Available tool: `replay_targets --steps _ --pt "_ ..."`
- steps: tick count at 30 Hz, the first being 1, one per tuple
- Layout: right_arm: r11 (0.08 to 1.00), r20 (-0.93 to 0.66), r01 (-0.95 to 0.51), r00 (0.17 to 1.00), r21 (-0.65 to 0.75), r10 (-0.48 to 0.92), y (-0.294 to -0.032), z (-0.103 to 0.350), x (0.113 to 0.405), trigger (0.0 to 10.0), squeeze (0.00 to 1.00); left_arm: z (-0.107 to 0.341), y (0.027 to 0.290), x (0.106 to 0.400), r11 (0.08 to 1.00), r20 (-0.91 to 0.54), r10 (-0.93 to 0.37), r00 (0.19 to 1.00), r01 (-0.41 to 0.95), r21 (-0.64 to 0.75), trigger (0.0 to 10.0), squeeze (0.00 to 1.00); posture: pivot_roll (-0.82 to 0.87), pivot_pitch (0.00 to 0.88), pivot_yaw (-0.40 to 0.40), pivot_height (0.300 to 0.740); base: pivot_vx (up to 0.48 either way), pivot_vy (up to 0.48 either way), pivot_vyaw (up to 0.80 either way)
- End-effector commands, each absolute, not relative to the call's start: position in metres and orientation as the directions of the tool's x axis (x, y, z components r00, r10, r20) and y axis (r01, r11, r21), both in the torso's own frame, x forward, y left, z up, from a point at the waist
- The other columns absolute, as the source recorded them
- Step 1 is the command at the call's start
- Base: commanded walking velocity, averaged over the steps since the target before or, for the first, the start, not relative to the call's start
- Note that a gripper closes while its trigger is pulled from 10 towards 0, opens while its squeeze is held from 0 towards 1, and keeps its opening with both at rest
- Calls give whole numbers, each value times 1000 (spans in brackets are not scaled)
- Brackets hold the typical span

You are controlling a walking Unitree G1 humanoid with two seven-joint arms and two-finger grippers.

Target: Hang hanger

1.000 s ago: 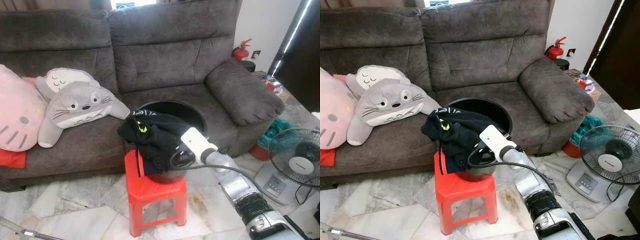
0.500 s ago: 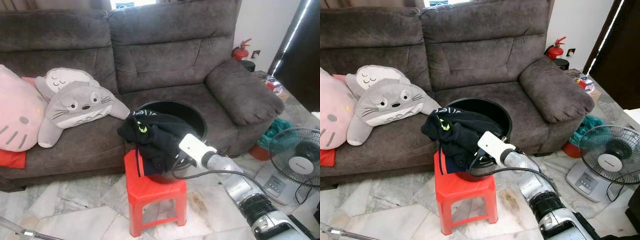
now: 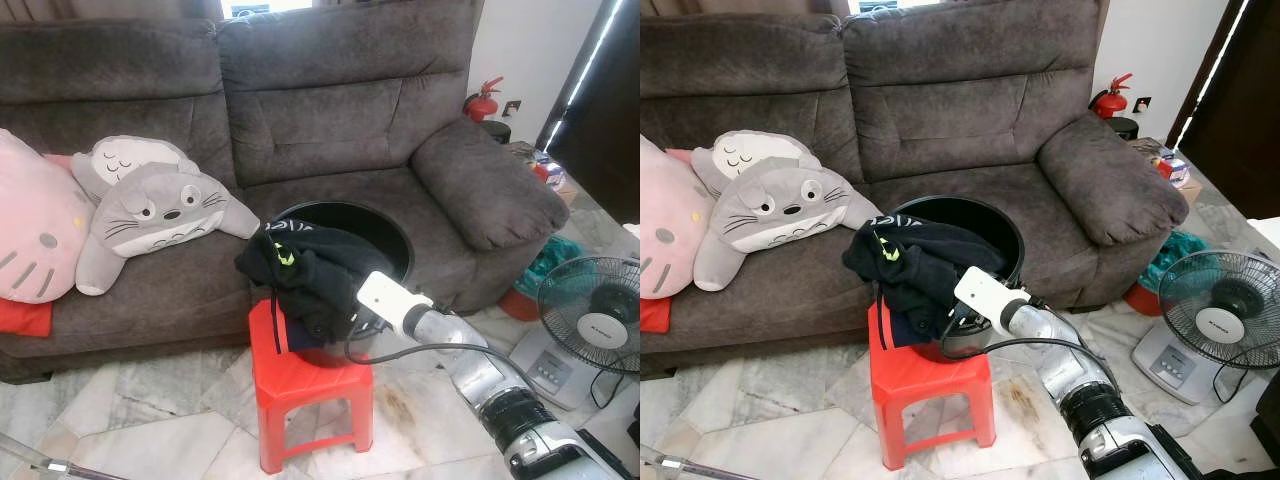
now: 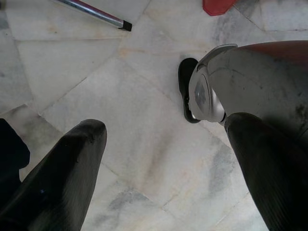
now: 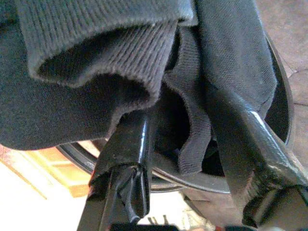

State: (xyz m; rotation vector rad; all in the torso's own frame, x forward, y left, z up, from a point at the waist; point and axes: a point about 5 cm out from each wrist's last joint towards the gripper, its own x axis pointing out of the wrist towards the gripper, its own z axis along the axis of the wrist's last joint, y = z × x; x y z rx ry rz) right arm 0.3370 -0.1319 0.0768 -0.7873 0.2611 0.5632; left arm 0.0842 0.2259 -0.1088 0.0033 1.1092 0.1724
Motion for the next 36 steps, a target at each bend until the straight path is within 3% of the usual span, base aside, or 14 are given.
replay_targets --steps 1,17,18,19,21,22,23,24,34,36 --pt "550 -418 -564 826 -616 379 -133 82 341 10000 0 -109 225 82 988 -894 134 427 -125 88 10000 0 -169 0 7 732 0 0 0" --pt "539 -430 -572 820 -618 378 -134 80 345 9725 0 -109 226 82 988 -893 136 428 -126 89 10000 0 -162 0 7 732 0 0 0" --pt "538 -430 -574 819 -618 380 -133 80 346 3373 0 -109 226 82 988 -893 136 428 -126 89 10000 0 -162 0 7 732 0 0 0" --pt "536 -430 -576 817 -617 383 -133 80 346 980 0 -109 226 82 988 -893 135 428 -126 89 10000 0 -162 0 8 732 0 0 0" --pt "535 -430 -577 817 -618 384 -133 80 346 588 0 -109 226 82 988 -893 135 429 -126 89 10000 0 -160 0 7 732 0 0 0" --pt "534 -429 -576 818 -620 385 -132 81 346 3529 0 -109 226 82 988 -893 136 429 -126 89 10000 0 -161 0 8 732 0 0 0" --pt "533 -428 -576 818 -620 385 -132 81 346 4745 0 -109 226 82 988 -893 136 429 -126 89 10000 0 -161 0 8 732 0 0 0" --pt "527 -428 -576 817 -625 387 -132 81 346 10000 0 -109 226 82 988 -893 136 429 -126 90 10000 0 -162 0 8 732 0 0 0" --pt "511 -426 -579 814 -635 395 -132 81 347 10000 0 -109 226 83 988 -893 136 429 -126 90 10000 0 -162 0 8 732 0 0 0" --pt "472 -408 -586 805 -659 430 -127 86 347 10000 0 -109 226 83 988 -893 136 430 -126 90 10000 0 -163 0 8 732 0 0 0"
